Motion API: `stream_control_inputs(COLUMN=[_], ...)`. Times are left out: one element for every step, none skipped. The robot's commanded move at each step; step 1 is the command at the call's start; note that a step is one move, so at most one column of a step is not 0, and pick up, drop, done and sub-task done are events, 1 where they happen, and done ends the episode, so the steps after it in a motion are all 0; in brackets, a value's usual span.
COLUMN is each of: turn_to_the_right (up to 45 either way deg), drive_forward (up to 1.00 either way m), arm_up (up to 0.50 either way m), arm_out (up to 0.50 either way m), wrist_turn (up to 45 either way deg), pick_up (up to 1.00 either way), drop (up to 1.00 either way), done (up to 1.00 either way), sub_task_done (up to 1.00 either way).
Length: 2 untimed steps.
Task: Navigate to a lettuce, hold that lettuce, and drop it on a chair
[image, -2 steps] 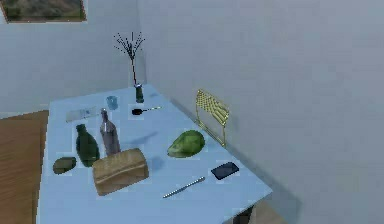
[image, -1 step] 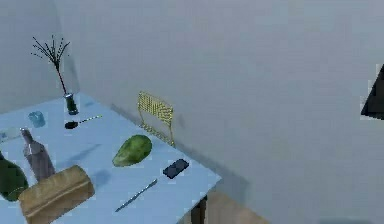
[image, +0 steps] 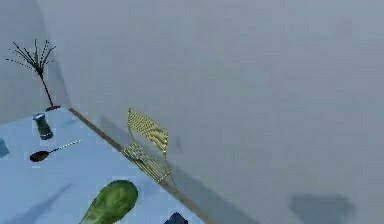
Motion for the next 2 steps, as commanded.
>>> stream_control_inputs(turn_to_the_right=[-45.0, -45.0], drive_forward=[0.00, 0.00], arm_up=[0.00, 0.00], arm_out=[0.00, 0.00], wrist_turn=[0.0, 0.0], pick_up=[0.00, 0.00], drop=[0.00, 0.00], done=[0.00, 0.00], sub_task_done=[0.00, 0.00])
